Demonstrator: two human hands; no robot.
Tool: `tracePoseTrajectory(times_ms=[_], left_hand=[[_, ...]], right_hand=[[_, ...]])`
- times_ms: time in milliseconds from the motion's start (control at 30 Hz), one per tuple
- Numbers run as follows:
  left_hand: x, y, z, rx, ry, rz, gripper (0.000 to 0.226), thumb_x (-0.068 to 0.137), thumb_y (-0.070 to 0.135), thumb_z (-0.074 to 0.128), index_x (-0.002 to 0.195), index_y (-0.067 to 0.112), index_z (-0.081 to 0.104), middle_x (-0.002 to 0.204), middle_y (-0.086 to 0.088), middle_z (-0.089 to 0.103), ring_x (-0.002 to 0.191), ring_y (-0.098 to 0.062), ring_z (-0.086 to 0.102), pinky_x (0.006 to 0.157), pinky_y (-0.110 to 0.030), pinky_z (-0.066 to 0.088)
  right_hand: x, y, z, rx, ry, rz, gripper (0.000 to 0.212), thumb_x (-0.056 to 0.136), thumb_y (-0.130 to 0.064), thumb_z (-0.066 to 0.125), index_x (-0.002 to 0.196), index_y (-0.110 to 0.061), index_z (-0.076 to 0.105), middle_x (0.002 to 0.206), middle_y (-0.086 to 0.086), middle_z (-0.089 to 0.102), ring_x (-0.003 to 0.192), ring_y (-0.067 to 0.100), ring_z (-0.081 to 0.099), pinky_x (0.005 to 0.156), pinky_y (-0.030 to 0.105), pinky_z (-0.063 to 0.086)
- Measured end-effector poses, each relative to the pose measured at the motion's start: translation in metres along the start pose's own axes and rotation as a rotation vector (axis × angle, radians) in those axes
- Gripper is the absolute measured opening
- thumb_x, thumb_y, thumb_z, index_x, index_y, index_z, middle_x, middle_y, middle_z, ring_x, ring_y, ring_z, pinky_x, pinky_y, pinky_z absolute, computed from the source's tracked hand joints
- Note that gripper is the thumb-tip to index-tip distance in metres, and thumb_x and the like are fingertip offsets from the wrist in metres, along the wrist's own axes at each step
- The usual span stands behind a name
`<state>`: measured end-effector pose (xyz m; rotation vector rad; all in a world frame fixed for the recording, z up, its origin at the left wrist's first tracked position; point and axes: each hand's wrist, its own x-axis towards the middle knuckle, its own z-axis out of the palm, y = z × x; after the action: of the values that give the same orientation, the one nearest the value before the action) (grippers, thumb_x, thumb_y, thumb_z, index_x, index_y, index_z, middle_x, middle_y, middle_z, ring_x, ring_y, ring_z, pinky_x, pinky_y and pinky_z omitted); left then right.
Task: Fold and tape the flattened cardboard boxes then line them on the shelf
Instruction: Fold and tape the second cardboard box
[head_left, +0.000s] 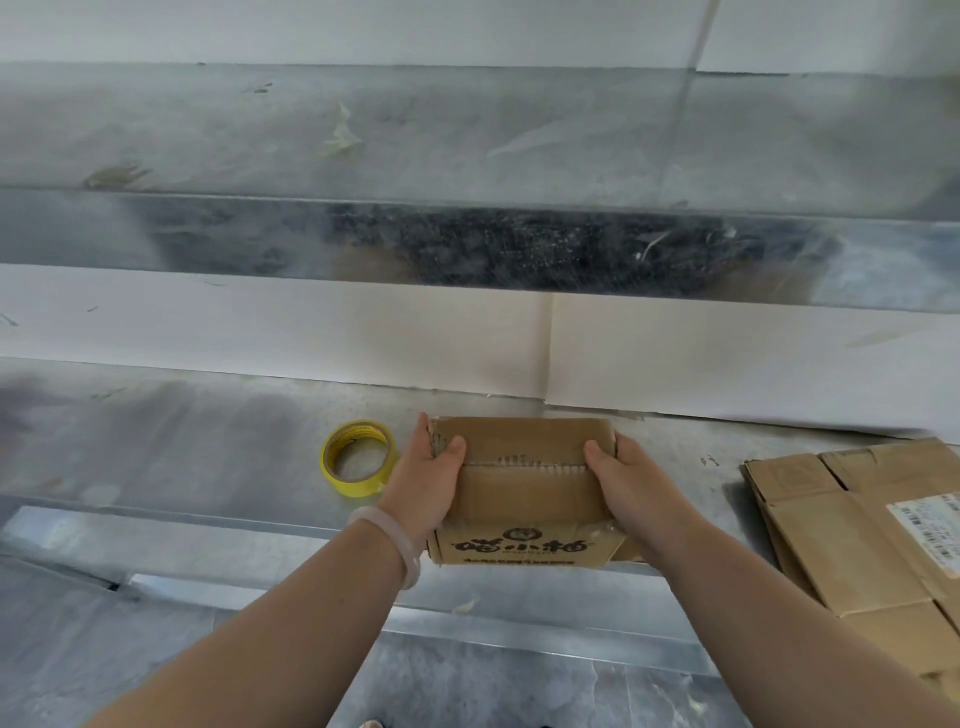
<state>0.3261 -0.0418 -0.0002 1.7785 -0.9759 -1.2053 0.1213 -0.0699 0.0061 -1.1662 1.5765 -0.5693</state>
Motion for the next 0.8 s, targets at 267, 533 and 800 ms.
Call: tracePoseTrajectory(times_ms=[267, 533, 800], left_hand=[[-0.06, 0.011, -0.017, -0.186, 0.006, 0.148, 0.058, 0.086, 0.057, 0.05, 0.14, 0.057, 0.028, 0.141, 0.018, 0.042, 0.127, -0.005, 0.043, 0.108, -0.033, 0.038], [-0.059, 0.003, -0.033, -0.245, 0.052, 0.339, 0.059, 0.093, 0.0, 0.049, 0.141, 0.035, 0.042, 0.135, 0.006, 0.047, 0.123, -0.008, 0.05, 0.089, -0.038, 0.055], [-0.053, -0.043, -0.029, -0.449, -0.028, 0.228, 0.063, 0.068, -0.007, 0.04, 0.12, 0.021, 0.061, 0.12, -0.007, 0.064, 0.119, -0.024, 0.056, 0.084, -0.055, 0.048]], right_hand=[[-0.06, -0.013, -0.014, 0.2, 0.027, -0.095, 0.02, 0.097, -0.051, 0.044, 0.115, -0.042, 0.045, 0.112, -0.01, 0.053, 0.097, 0.009, 0.052, 0.089, 0.036, 0.041], [-0.068, 0.0, -0.019, 0.195, 0.045, -0.359, 0.08, 0.088, 0.006, 0.057, 0.144, -0.044, 0.027, 0.122, -0.031, 0.049, 0.115, -0.009, 0.051, 0.099, 0.028, 0.046], [-0.056, 0.048, -0.009, 0.289, 0.018, -0.313, 0.062, 0.091, 0.012, 0.049, 0.133, -0.033, 0.05, 0.123, -0.008, 0.063, 0.12, 0.006, 0.057, 0.096, 0.032, 0.048]])
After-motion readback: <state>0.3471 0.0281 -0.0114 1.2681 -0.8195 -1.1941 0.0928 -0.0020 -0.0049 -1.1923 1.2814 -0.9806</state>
